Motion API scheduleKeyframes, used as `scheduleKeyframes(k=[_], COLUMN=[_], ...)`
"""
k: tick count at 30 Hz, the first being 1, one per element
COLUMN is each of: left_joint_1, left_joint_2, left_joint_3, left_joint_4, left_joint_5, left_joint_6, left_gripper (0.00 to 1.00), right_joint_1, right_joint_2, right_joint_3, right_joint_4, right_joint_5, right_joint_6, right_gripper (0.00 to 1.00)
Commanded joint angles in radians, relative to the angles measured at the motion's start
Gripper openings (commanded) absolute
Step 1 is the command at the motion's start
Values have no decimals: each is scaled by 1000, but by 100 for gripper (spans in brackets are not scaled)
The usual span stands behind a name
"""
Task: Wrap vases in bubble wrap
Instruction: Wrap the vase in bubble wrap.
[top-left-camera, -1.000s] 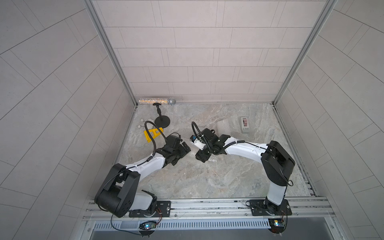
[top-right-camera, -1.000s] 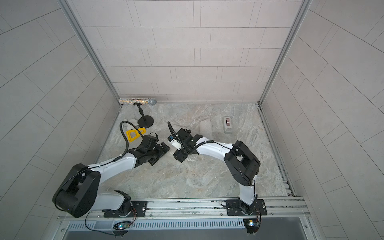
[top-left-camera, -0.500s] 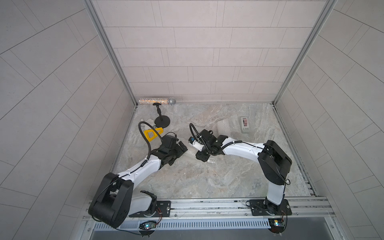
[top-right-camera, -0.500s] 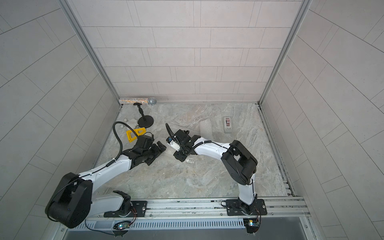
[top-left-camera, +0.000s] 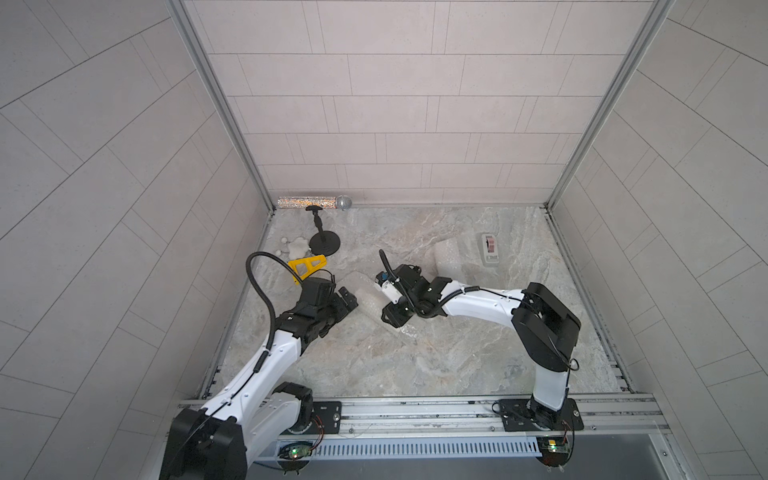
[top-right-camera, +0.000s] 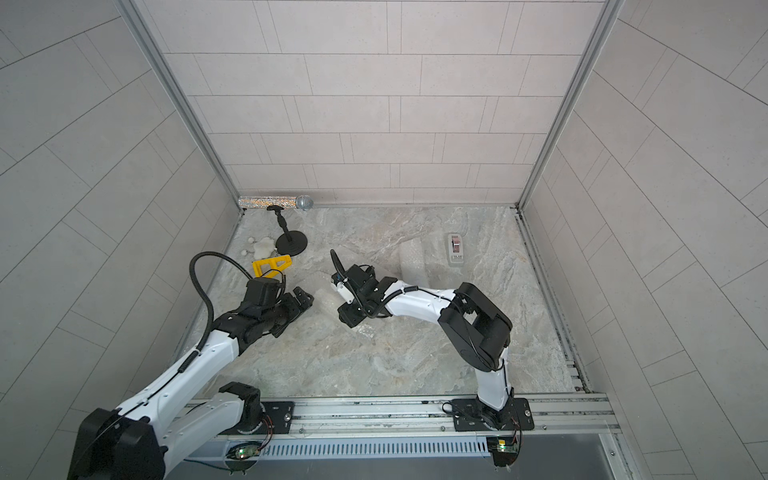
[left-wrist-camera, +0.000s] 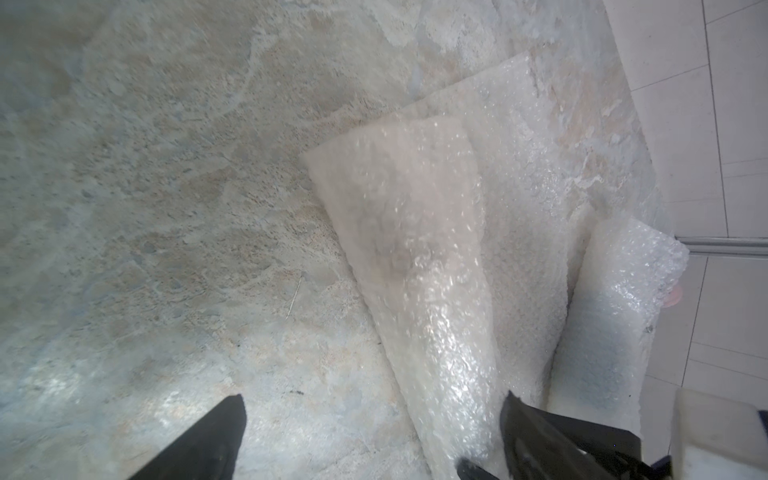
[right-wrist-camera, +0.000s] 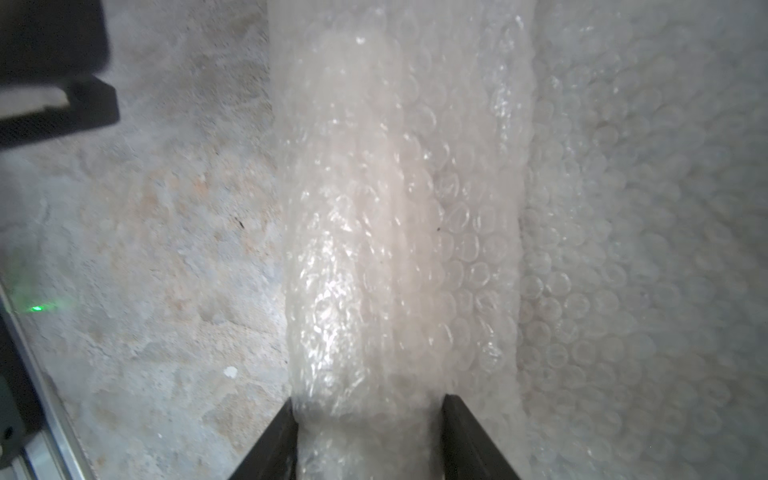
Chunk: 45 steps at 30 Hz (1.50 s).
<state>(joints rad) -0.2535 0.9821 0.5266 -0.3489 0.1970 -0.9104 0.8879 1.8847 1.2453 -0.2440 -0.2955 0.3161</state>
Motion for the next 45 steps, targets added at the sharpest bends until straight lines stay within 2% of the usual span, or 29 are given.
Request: scheduleKeyframes(k=[1, 5, 8, 16, 24, 28, 34, 38, 45], left_joint_1=[6, 4, -7, -91, -96, -96, -99, -102, -101], left_joint_2=[-4, 34, 90, 233, 340, 383, 439, 479, 523], left_joint_3=[-5, -6, 20, 74, 93, 100, 117, 125, 135], left_joint_4=[-44, -26, -24, 65, 112, 139, 165, 194, 216], left_joint_5=[42, 91, 130, 111, 117, 133, 158, 171, 179], left_joint_6=[57, 75, 100, 77, 90, 90, 93, 84, 78], left_gripper=[100, 98, 93, 91, 85, 81, 78, 77, 76], right_joint_1=[36, 33, 18, -16, -54, -82, -78, -21, -6], right_joint_2=[50, 73, 65, 53, 37, -1, -91, -71, -16], right_joint_3=[-69, -66, -91, -133, -132, -130, -78, -18, 40], right_joint_4=[63, 71, 93, 124, 131, 92, -76, -147, -143], right_joint_5=[-76, -72, -77, -99, -89, -56, 58, 146, 166], right_joint_6=[185, 196, 211, 220, 201, 162, 60, 17, 2], right_gripper=[52, 52, 52, 55, 61, 63, 64, 64, 64])
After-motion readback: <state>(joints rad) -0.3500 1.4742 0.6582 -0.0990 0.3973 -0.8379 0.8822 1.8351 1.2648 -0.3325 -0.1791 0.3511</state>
